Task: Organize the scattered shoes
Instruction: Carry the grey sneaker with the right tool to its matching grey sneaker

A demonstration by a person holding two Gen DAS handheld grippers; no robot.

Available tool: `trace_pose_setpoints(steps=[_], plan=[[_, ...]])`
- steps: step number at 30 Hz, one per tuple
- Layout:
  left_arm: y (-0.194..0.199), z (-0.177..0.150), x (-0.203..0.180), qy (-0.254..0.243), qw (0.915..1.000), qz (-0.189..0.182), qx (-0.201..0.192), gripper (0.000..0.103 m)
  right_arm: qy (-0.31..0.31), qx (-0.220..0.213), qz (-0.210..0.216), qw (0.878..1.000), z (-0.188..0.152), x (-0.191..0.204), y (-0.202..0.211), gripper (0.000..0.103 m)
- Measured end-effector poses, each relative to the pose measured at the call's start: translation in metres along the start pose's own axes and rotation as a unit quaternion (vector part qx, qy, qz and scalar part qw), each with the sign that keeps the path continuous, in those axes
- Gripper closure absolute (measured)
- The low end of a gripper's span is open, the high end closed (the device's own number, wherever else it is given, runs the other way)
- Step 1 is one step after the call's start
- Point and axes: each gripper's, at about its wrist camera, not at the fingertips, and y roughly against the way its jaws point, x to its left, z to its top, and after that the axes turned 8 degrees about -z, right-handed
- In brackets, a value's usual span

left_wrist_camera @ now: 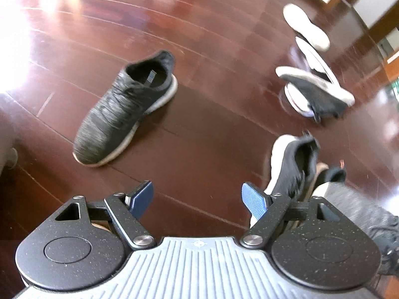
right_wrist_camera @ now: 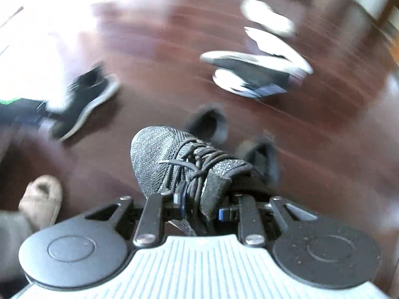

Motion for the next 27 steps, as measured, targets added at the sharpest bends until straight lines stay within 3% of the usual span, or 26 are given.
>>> trace_pose_setpoints(steps=[3,7,12,18,22,27], plan=[[0.007,0.014,0.017,0.019,0.9997,0.010,-0.012,0.020,0.100,-0.009,0.041,0.994,0.032,0.037,-0.016,0.079],[0.013,0.030,0.042,0.048,0.9983,0.022,-0.024,0.020,0.232,-0.018,0.083,0.969,0.057,0.086,-0.037,0.079],[0.019,0.045,0.070,0.086,0.9953,0.030,-0.033,0.020,0.393,-0.018,0.121,0.911,0.072,0.143,-0.072,0.079],[0.020,0.057,0.105,0.138,0.9887,0.045,-0.037,0.020,0.516,-0.009,0.142,0.845,0.072,0.195,-0.112,0.079],[0.019,0.069,0.130,0.173,0.9828,0.052,-0.037,0.020,0.524,-0.007,0.153,0.838,0.084,0.208,-0.130,0.079],[0.013,0.082,0.141,0.178,0.9822,0.052,-0.030,0.020,0.534,-0.005,0.166,0.829,0.098,0.226,-0.152,0.079]])
